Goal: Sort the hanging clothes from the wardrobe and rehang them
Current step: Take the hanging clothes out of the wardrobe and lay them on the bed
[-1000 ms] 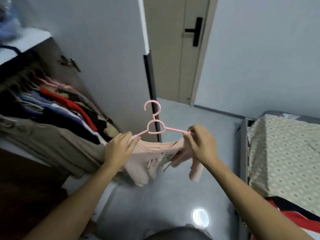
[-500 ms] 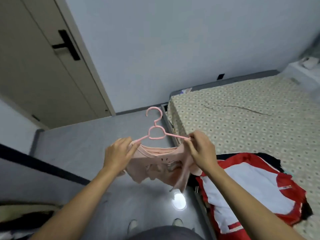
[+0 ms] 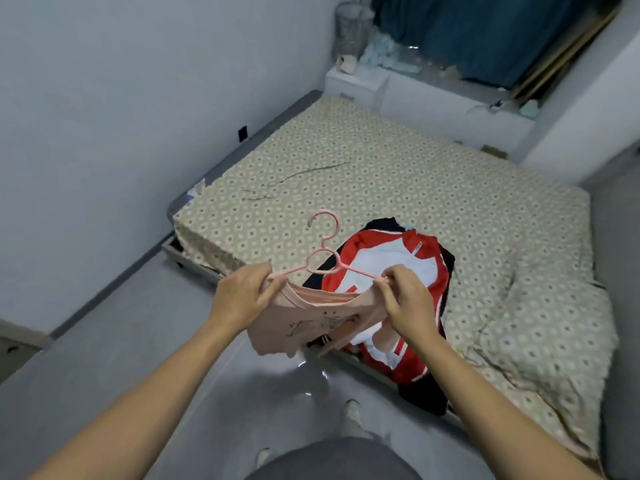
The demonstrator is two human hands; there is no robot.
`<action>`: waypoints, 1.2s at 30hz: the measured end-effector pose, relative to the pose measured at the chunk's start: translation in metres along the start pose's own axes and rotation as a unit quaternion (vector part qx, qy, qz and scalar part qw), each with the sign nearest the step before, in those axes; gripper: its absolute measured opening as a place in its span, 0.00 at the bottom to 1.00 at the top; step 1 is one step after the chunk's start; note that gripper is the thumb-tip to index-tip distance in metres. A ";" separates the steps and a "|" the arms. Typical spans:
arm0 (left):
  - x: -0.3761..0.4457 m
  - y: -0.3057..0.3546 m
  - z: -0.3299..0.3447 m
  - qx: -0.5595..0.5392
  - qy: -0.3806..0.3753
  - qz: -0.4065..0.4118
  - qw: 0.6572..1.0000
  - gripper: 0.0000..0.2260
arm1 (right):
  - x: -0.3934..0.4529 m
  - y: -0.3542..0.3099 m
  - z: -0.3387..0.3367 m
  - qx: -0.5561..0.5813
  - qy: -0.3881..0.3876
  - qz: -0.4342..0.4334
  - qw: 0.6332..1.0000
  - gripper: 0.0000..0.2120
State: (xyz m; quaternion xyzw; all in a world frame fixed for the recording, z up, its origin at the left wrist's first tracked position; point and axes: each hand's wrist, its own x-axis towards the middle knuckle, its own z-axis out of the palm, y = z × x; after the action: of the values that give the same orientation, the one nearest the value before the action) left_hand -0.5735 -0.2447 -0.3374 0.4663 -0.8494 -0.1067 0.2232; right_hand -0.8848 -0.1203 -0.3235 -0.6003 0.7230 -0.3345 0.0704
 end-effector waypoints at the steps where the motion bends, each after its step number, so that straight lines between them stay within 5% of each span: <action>1: 0.007 0.006 0.004 -0.009 -0.009 0.021 1.000 0.19 | -0.008 0.004 -0.006 -0.007 0.011 0.016 1.000 0.06; 10: 0.075 0.062 0.044 -0.077 -0.060 0.152 0.984 0.13 | -0.039 0.046 -0.049 -0.055 0.104 0.122 0.986 0.06; 21: 0.202 0.118 0.139 -0.043 -0.122 0.178 0.975 0.12 | 0.034 0.166 -0.057 -0.038 0.128 0.188 0.973 0.07; 36: 0.387 0.161 0.407 0.023 -0.242 0.107 0.964 0.14 | 0.178 0.450 0.009 0.017 -0.012 0.312 0.950 0.06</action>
State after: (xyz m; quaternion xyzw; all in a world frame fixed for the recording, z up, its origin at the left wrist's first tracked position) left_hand -1.0681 -0.4936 -0.5235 0.3375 -0.9253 -0.1726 0.0104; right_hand -1.2979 -0.2616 -0.5324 -0.3475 0.8675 -0.3009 0.1904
